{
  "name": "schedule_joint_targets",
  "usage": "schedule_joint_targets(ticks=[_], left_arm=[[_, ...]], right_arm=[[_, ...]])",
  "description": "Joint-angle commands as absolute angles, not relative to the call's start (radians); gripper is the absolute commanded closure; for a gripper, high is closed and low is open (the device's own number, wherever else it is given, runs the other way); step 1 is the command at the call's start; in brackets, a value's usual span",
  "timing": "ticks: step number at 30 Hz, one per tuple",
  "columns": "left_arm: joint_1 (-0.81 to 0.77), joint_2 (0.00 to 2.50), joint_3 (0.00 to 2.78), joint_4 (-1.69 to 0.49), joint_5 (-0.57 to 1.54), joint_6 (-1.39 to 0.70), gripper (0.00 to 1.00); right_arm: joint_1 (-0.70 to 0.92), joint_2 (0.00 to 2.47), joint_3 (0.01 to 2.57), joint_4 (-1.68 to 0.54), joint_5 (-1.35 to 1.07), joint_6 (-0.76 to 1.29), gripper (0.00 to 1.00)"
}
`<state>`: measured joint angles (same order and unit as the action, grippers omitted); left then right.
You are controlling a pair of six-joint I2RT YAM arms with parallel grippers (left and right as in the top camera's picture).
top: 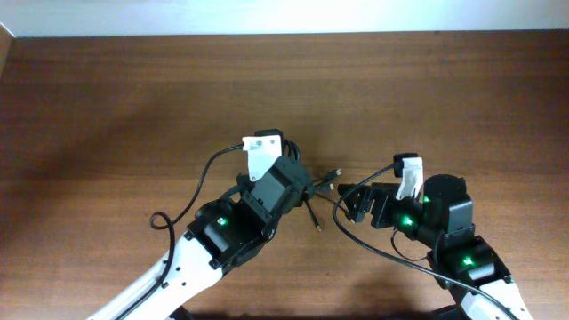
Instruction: Untangle cables
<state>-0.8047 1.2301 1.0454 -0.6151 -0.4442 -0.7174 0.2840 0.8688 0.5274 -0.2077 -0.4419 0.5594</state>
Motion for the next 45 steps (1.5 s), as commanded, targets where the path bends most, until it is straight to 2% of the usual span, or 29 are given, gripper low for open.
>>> schedule_joint_targets(ticks=[1, 6, 15, 22, 24, 25, 27, 28, 31, 32, 39, 42, 45], left_arm=[[-0.802, 1.21, 1.062, -0.567, -0.357, -0.702, 1.0], [-0.802, 1.21, 1.062, -0.52, -0.207, -0.701, 1.0], [-0.802, 1.21, 1.062, -0.391, 0.028, -0.6, 1.0], [-0.802, 1.21, 1.062, -0.38, 0.038, -0.577, 1.0], [-0.802, 1.21, 1.062, -0.383, 0.038, -0.574, 1.0], [-0.802, 1.21, 1.062, -0.383, 0.038, -0.574, 1.0], [-0.802, 1.21, 1.062, -0.383, 0.038, -0.574, 1.0], [-0.802, 1.21, 1.062, -0.383, 0.038, -0.569, 1.0], [-0.802, 1.21, 1.062, -0.383, 0.038, -0.547, 1.0], [-0.802, 1.21, 1.062, -0.383, 0.038, -0.547, 1.0], [-0.802, 1.21, 1.062, -0.4, 0.038, -0.544, 1.0], [-0.802, 1.21, 1.062, -0.401, 0.057, -0.544, 1.0], [-0.802, 1.211, 1.062, -0.397, 0.102, -0.544, 1.0]], right_arm=[[0.279, 0.864, 0.543, -0.179, -0.486, 0.699, 0.01], [0.279, 0.865, 0.543, -0.093, -0.591, 0.707, 0.01], [0.279, 0.884, 0.543, -0.113, -0.56, 0.723, 0.01], [0.279, 0.925, 0.543, -0.115, -0.546, 0.723, 0.0], [0.279, 0.925, 0.543, -0.115, -0.546, 0.723, 0.03], [0.279, 0.925, 0.543, -0.114, -0.547, 0.724, 0.07], [0.279, 0.925, 0.543, -0.109, -0.547, 0.761, 0.29], [0.279, 0.925, 0.543, -0.103, -0.55, 0.775, 0.32], [0.279, 0.925, 0.543, -0.085, -0.577, 0.786, 0.34], [0.279, 0.925, 0.543, -0.085, -0.577, 0.802, 0.4], [0.279, 0.925, 0.543, -0.06, -0.547, 0.802, 0.62], [0.279, 0.925, 0.543, -0.062, -0.526, 0.802, 0.78], [0.279, 0.925, 0.543, -0.045, -0.527, 0.831, 0.85]])
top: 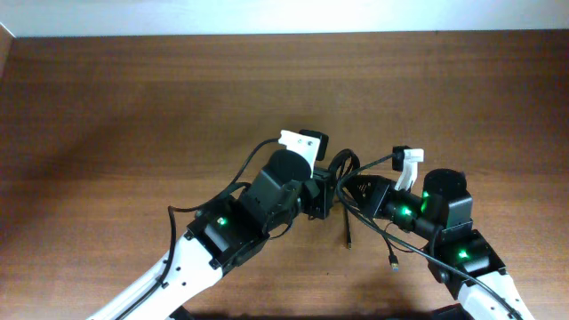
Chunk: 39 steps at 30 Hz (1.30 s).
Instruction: Untangle cables
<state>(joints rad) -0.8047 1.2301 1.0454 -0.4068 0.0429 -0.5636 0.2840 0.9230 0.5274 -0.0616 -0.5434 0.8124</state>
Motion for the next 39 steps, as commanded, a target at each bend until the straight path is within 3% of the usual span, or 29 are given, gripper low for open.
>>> schedule_joint_targets(ticks=[1, 13, 19, 20, 22, 39], left_arm=[[-0.802, 1.211, 1.062, -0.397, 0.112, -0.545, 1.0], [-0.805, 1.211, 1.062, -0.33, 0.214, -0.545, 1.0], [-0.805, 1.211, 1.062, -0.331, 0.215, -0.545, 1.0], [-0.805, 1.211, 1.062, -0.331, 0.214, -0.545, 1.0], [-0.805, 1.211, 1.062, -0.332, 0.213, -0.544, 1.0], [-0.804, 1.211, 1.062, -0.537, -0.089, -0.544, 0.97]], right_arm=[[0.279, 0.925, 0.543, -0.042, -0.527, 0.833, 0.86], [0.279, 0.965, 0.543, -0.04, -0.528, 0.832, 0.86], [0.279, 0.971, 0.543, -0.036, -0.53, 0.832, 0.8], [0.279, 0.971, 0.543, -0.036, -0.53, 0.832, 0.81], [0.279, 0.971, 0.543, -0.036, -0.531, 0.832, 0.96], [0.279, 0.862, 0.543, -0.029, -0.62, 0.817, 0.96]])
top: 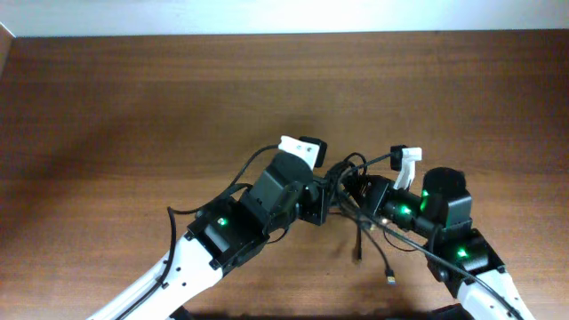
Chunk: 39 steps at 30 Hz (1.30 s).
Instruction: Untangle cables
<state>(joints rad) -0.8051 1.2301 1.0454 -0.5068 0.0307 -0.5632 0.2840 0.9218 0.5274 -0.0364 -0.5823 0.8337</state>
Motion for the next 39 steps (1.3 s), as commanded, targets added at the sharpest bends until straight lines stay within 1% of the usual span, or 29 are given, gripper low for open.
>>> schedule_joint_targets(ticks=[1, 8, 12, 15, 18, 19, 20, 22, 25, 27, 29, 34, 39], left_arm=[[-0.804, 1.211, 1.062, -0.552, -0.107, -0.544, 0.96], [-0.804, 1.227, 1.062, -0.616, -0.128, -0.544, 0.95], [-0.804, 1.269, 1.062, -0.635, -0.128, -0.544, 0.96], [-0.804, 1.304, 1.062, -0.642, -0.128, -0.544, 1.0], [-0.804, 1.336, 1.062, -0.642, -0.128, -0.545, 1.0], [-0.804, 1.344, 1.061, -0.642, -0.128, -0.545, 0.98], [-0.804, 1.352, 1.062, -0.642, -0.128, -0.544, 0.92], [-0.804, 1.368, 1.061, -0.643, -0.124, -0.544, 0.91], [-0.804, 1.387, 1.061, -0.646, -0.125, -0.544, 0.91], [-0.804, 1.398, 1.061, -0.646, -0.133, -0.545, 0.95], [-0.804, 1.4, 1.061, -0.645, -0.174, -0.545, 0.97], [-0.804, 1.401, 1.061, -0.634, -0.247, -0.598, 0.9], [-0.804, 1.412, 1.061, -0.633, -0.26, -0.598, 0.9]], right_arm=[[0.279, 0.844, 0.543, -0.029, -0.624, 0.817, 0.96], [0.279, 0.723, 0.543, -0.029, -0.634, 0.817, 0.96], [0.279, 0.686, 0.543, -0.029, -0.64, 0.817, 0.96], [0.279, 0.677, 0.543, -0.029, -0.64, 0.817, 0.96], [0.279, 0.678, 0.543, -0.029, -0.64, 0.817, 0.96], [0.279, 0.678, 0.543, -0.029, -0.64, 0.817, 0.96], [0.279, 0.678, 0.543, -0.029, -0.64, 0.817, 0.96], [0.279, 0.678, 0.543, -0.029, -0.64, 0.817, 0.96], [0.279, 0.678, 0.543, -0.029, -0.641, 0.817, 0.96], [0.279, 0.678, 0.543, -0.029, -0.642, 0.817, 0.96], [0.279, 0.678, 0.543, -0.029, -0.648, 0.817, 0.96], [0.279, 0.677, 0.543, -0.02, -0.671, 0.821, 0.96], [0.279, 0.678, 0.543, 0.027, -0.728, 0.829, 0.96]])
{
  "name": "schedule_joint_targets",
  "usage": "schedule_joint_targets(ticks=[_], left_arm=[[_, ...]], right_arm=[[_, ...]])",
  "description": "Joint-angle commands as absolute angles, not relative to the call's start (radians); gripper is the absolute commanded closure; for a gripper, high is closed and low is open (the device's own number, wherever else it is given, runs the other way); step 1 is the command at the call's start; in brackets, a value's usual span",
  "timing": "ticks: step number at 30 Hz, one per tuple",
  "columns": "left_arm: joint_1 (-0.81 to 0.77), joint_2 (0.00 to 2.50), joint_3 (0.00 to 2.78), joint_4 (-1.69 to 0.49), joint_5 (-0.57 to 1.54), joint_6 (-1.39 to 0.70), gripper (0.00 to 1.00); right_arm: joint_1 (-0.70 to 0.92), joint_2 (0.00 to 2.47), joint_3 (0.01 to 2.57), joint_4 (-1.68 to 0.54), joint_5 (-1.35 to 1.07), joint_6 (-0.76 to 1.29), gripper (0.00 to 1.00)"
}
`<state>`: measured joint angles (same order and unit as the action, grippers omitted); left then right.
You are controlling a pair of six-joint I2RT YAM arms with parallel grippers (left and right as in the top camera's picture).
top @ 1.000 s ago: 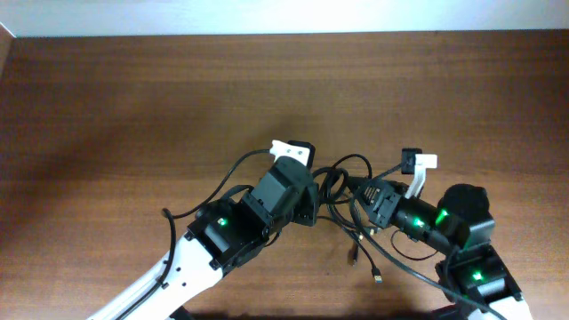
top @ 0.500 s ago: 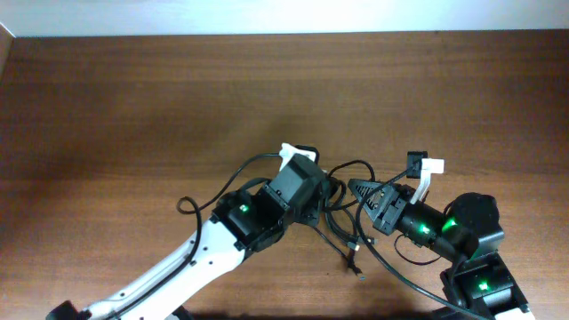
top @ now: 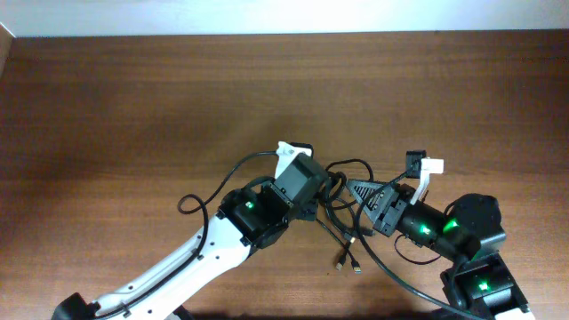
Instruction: Untangle cables
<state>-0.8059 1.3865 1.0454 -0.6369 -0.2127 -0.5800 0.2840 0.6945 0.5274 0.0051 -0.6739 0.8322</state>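
Observation:
A tangle of thin black cables (top: pixel 341 212) hangs between my two grippers at the table's middle. One loop (top: pixel 352 166) arches above them. Two plug ends (top: pixel 340 262) trail toward the front edge. From the left, my left gripper (top: pixel 325 192) reaches in shut on the cables, with its fingertips mostly hidden under its own body. My right gripper (top: pixel 354 188) points left, its fingers closed to a narrow tip on a strand of the same bundle. The two grippers are almost touching.
The brown wooden table (top: pixel 133 98) runs back to a white wall. The arms' own black supply cables loop beside the left arm (top: pixel 197 206) and under the right arm (top: pixel 400 276), both near the front.
The right arm has drawn back to the right and stretched out, its gripper pointing left. The left wrist has turned and sits slightly lower. The cable ends now lie spread toward the front.
First the left gripper held the bundle left of centre, with the right gripper a short way off. Then both grippers met at the tangle and the ends dangled below. The tangle stayed pinched between them, and now the right arm is further right with the strands pulled longer.

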Motion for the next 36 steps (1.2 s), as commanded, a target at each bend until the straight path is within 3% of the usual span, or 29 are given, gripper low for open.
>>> schedule_joint_targets(ticks=[1, 7, 12, 19, 20, 23, 24, 27, 32, 36], left_arm=[[-0.804, 1.415, 1.061, -0.632, -0.265, -0.598, 0.91], [-0.779, 1.43, 1.061, -0.625, -0.337, -0.723, 0.95], [-0.718, 1.43, 1.061, -0.616, -0.337, -0.726, 1.0], [-0.684, 1.43, 1.061, -0.618, -0.302, -0.726, 1.0], [-0.684, 1.43, 1.061, -0.618, -0.296, -0.725, 1.0], [-0.684, 1.43, 1.061, -0.619, -0.251, -0.725, 1.0], [-0.684, 1.43, 1.061, -0.619, -0.231, -0.725, 1.0], [-0.684, 1.43, 1.061, -0.626, -0.213, -0.725, 1.0], [-0.684, 1.43, 1.061, -0.638, -0.194, -0.725, 1.0], [-0.684, 1.429, 1.061, -0.636, -0.12, -0.645, 1.0]], right_arm=[[0.279, 0.678, 0.543, 0.027, -0.731, 0.829, 0.96], [0.279, 0.678, 0.543, 0.027, -0.735, 0.829, 0.96], [0.279, 0.678, 0.543, 0.027, -0.738, 0.828, 0.96], [0.279, 0.679, 0.543, 0.023, -0.737, 0.827, 0.96], [0.279, 0.68, 0.543, 0.022, -0.737, 0.827, 0.89], [0.279, 0.681, 0.543, 0.015, -0.729, 0.82, 0.41], [0.279, 0.68, 0.543, 0.015, -0.729, 0.819, 0.3], [0.279, 0.68, 0.543, 0.015, -0.728, 0.816, 0.23], [0.279, 0.68, 0.543, -0.008, -0.706, 0.778, 0.21], [0.279, 0.681, 0.543, -0.104, -0.59, 0.778, 0.12]])
